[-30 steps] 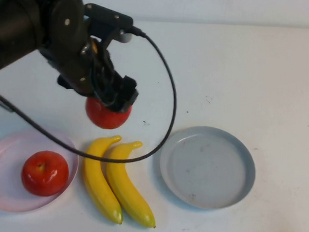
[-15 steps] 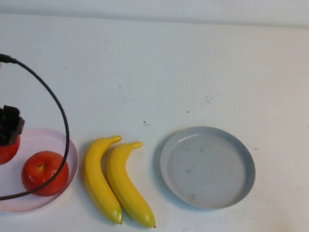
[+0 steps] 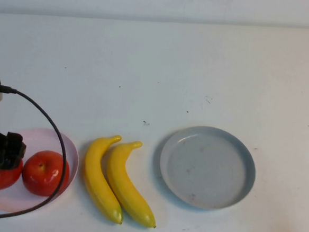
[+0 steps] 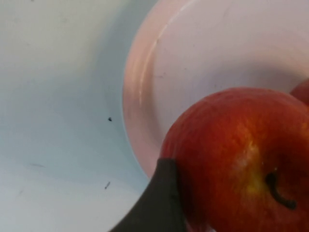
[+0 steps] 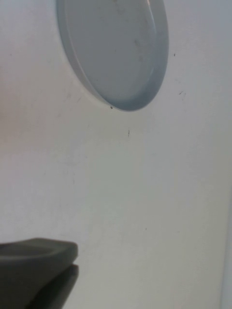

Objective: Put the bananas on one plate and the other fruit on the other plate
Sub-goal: Put one type of fruit in the left plate

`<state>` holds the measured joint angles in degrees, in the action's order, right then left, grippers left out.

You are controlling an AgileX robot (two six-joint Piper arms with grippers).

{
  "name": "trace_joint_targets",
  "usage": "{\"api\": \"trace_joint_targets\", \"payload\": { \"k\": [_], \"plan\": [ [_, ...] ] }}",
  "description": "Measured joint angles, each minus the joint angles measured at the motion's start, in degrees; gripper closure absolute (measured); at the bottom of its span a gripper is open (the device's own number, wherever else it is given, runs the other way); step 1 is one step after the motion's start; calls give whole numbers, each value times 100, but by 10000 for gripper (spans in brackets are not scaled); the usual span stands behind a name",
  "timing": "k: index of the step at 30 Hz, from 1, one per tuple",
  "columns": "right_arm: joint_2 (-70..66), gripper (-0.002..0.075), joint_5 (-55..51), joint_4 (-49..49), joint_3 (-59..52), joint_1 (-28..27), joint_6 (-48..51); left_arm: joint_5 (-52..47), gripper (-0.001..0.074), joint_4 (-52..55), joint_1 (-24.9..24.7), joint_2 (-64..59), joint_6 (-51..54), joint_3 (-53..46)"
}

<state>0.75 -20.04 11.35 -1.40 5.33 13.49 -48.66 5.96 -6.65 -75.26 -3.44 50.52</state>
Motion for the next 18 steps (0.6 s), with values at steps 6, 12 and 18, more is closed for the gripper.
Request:
{"api": "trace_joint_targets", "payload": {
  "k": [6, 12, 18],
  "plan": [
    [0, 742, 0, 0, 0, 0, 0, 88, 82, -181, 0, -46, -5, -49],
    [0, 742, 0, 0, 0, 0, 0, 129, 80, -202, 0, 33, -38, -49],
    [0, 742, 0, 0, 0, 0, 0, 136, 80, 141, 0, 210, -99, -49]
  ]
}}
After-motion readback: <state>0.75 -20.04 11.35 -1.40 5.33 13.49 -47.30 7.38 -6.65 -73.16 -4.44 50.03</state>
